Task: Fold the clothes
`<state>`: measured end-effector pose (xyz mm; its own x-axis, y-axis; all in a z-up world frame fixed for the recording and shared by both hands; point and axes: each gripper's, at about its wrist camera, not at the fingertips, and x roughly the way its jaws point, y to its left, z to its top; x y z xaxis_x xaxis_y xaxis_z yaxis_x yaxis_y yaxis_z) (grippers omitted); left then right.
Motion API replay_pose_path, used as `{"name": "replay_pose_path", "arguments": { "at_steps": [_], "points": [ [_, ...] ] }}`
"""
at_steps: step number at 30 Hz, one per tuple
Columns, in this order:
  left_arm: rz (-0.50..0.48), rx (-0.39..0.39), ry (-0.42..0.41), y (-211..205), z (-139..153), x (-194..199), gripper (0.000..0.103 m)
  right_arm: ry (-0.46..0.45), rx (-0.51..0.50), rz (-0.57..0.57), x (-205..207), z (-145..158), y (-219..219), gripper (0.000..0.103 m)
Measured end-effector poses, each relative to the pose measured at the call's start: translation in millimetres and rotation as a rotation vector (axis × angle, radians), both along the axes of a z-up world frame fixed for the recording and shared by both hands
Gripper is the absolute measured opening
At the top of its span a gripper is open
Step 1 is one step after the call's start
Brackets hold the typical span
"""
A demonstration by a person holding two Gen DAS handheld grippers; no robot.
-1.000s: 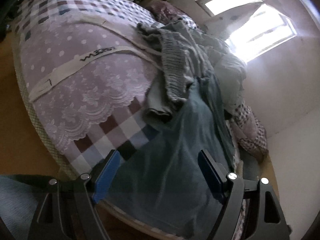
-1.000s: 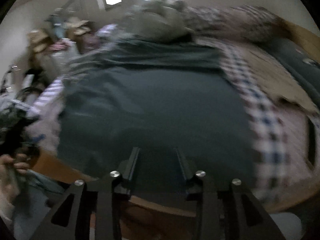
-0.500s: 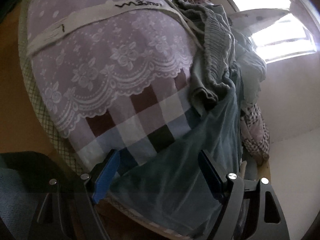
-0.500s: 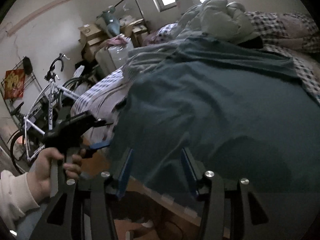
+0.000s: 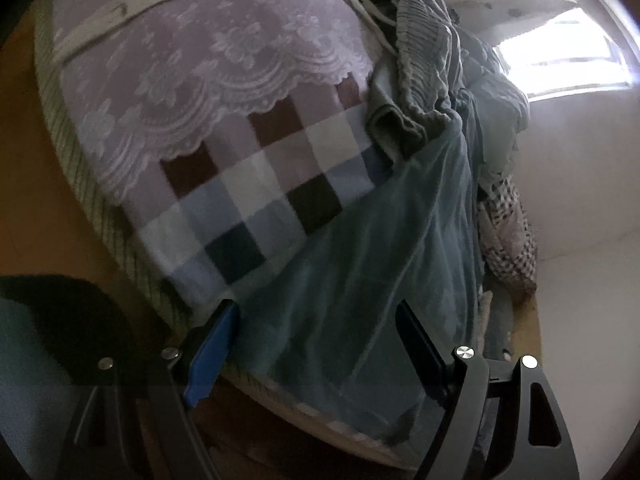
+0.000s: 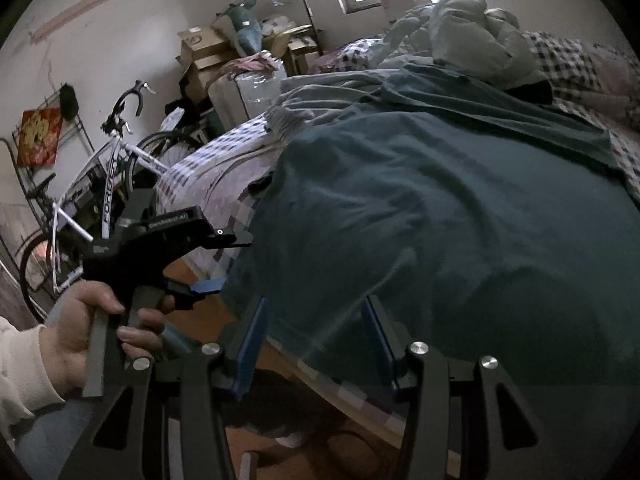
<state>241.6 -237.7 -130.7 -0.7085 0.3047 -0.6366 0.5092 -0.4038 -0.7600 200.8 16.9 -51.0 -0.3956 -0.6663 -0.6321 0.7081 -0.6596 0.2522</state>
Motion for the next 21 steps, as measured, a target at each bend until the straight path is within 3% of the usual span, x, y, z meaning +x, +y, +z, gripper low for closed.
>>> {"name": "replay_pose_path", "arguments": {
  "at_steps": [4, 9, 14, 16, 18, 21],
  "points": [
    [0.008, 0.018, 0.016, 0, 3, 2, 0.083, 0.017, 0.034, 0.014, 2, -6, -7, 0.052],
    [0.019, 0.032, 0.039, -1, 6, 0, 0.071, 0.072, 0.087, 0.044, 12, -9, -18, 0.052],
    [0.032, 0.042, 0.062, -2, 9, -4, 0.070, 0.089, 0.127, 0.085, 19, -17, -29, 0.052],
    [0.030, 0.035, 0.039, -2, 7, -9, 0.066, 0.089, 0.135, 0.091, 19, -19, -31, 0.052],
    [0.035, 0.026, 0.006, -3, 4, -12, 0.052, 0.096, 0.146, 0.095, 20, -21, -33, 0.052],
    [0.052, 0.018, -0.022, -3, 4, -16, 0.043, 0.114, 0.164, 0.101, 23, -22, -36, 0.052]
  ]
}}
